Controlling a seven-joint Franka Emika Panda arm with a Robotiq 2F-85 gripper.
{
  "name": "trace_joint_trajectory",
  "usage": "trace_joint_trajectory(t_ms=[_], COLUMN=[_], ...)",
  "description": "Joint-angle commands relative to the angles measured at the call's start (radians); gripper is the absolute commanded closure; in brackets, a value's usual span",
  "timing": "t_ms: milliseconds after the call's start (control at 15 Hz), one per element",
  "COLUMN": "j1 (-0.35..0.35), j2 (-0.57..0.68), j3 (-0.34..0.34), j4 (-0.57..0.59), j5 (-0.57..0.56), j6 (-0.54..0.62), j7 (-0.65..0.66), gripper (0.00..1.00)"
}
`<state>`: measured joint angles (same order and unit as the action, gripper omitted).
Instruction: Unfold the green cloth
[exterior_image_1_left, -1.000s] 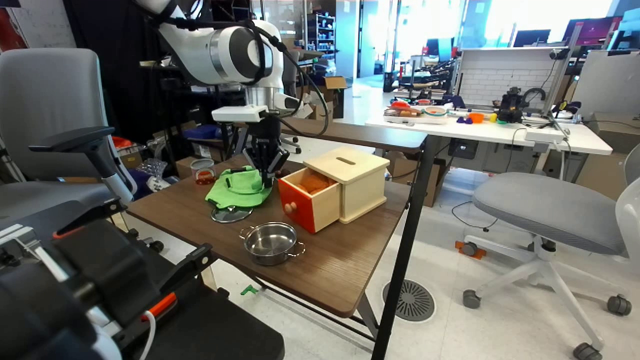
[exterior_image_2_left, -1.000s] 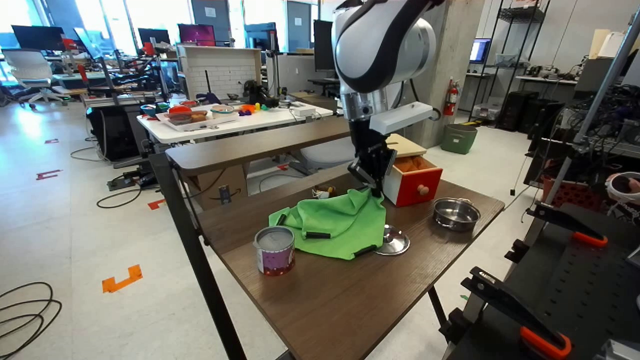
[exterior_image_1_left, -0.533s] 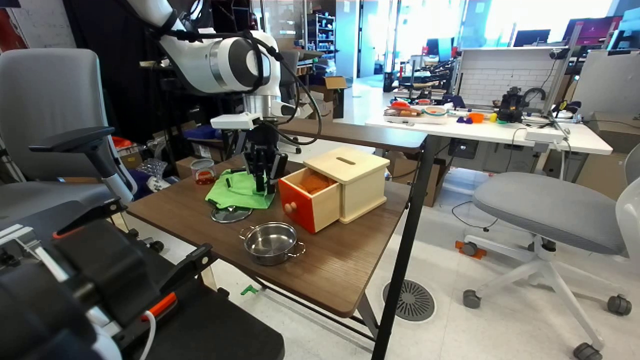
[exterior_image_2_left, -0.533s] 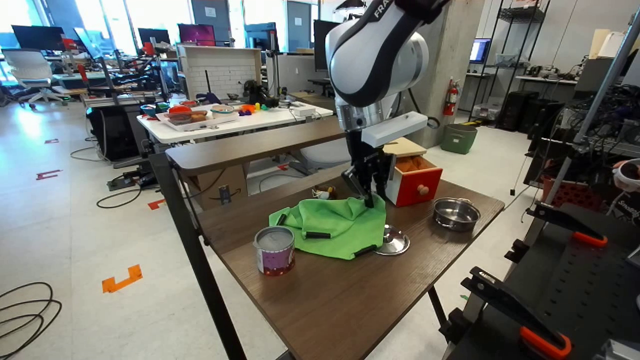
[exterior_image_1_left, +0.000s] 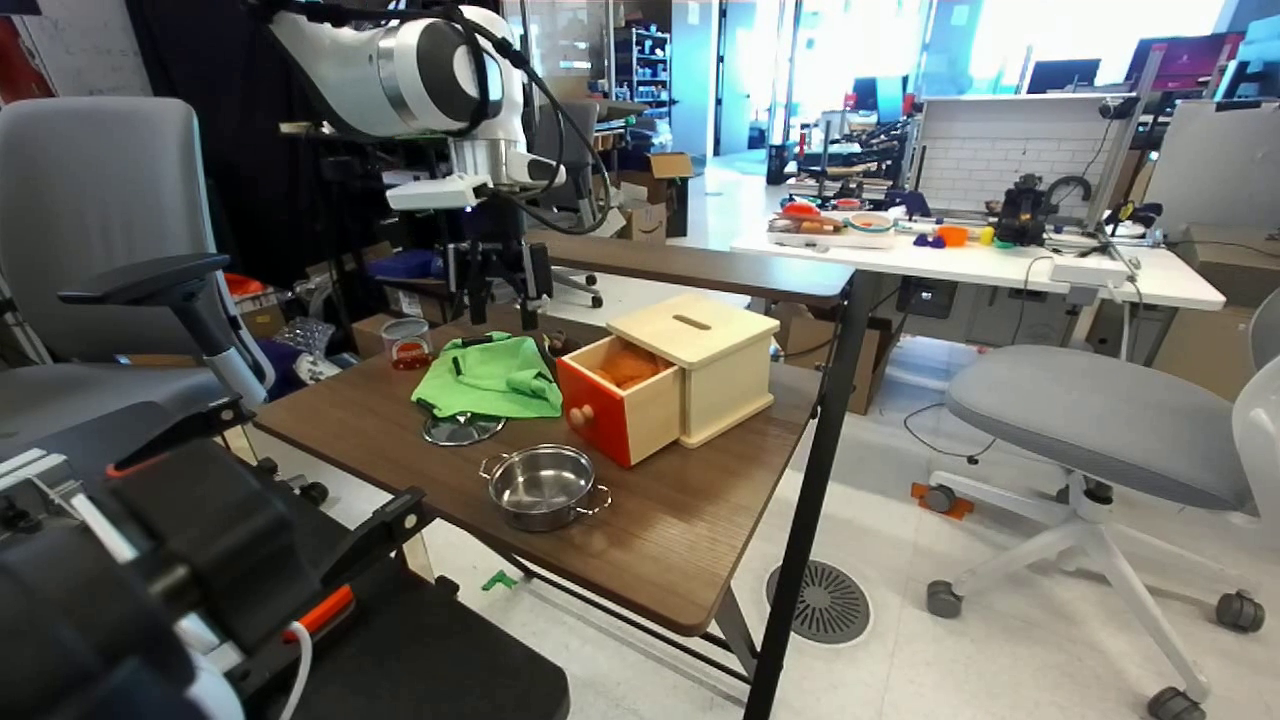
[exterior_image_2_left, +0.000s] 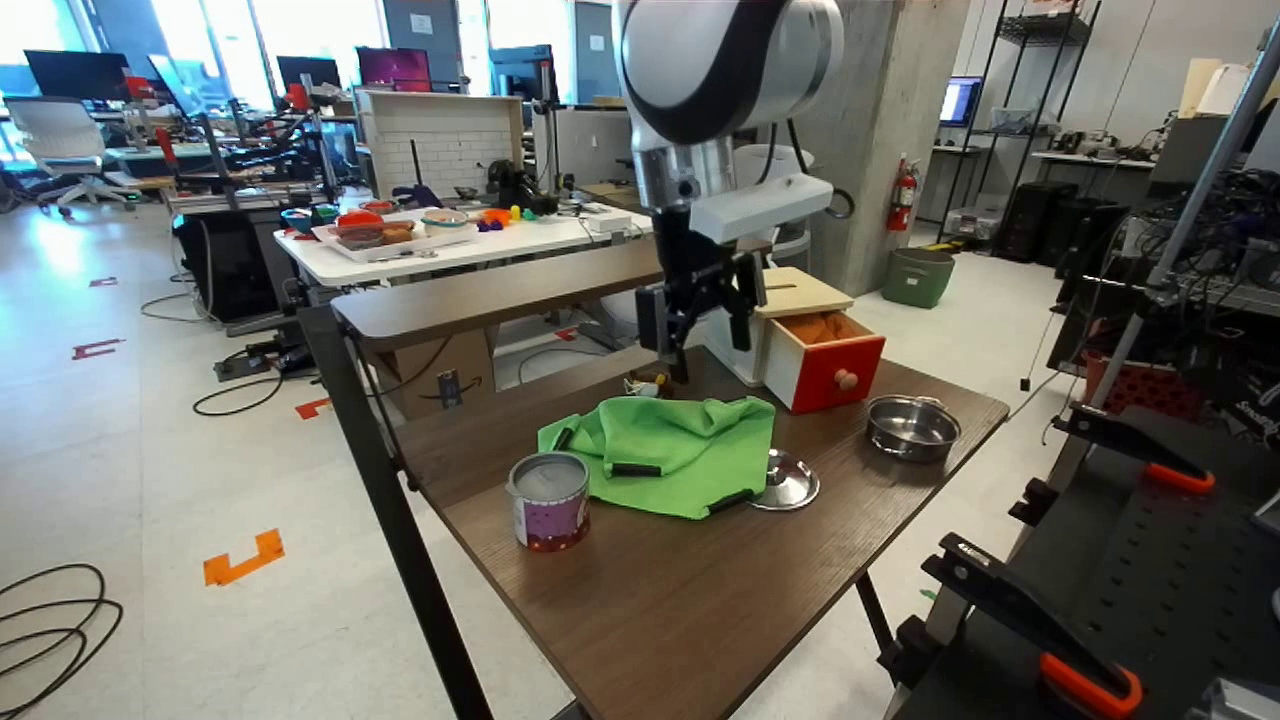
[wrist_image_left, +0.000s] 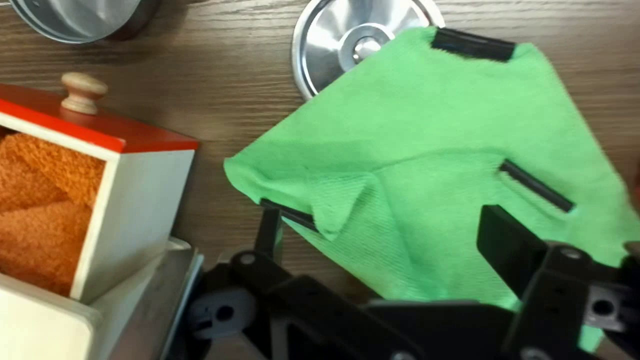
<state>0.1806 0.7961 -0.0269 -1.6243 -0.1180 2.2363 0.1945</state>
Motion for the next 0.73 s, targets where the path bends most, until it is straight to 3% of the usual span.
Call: trace_joint_trajectory(t_ms=[0, 667], j1=[0.001, 0.001], j2=[-0.03, -0.083], j3=[0.019, 0.034], j4=[-0.02, -0.083], j5=[-0.001, -0.002], j6=[-0.004, -0.003], j7=[-0.013, -0.033], gripper=[0.0, 0.0])
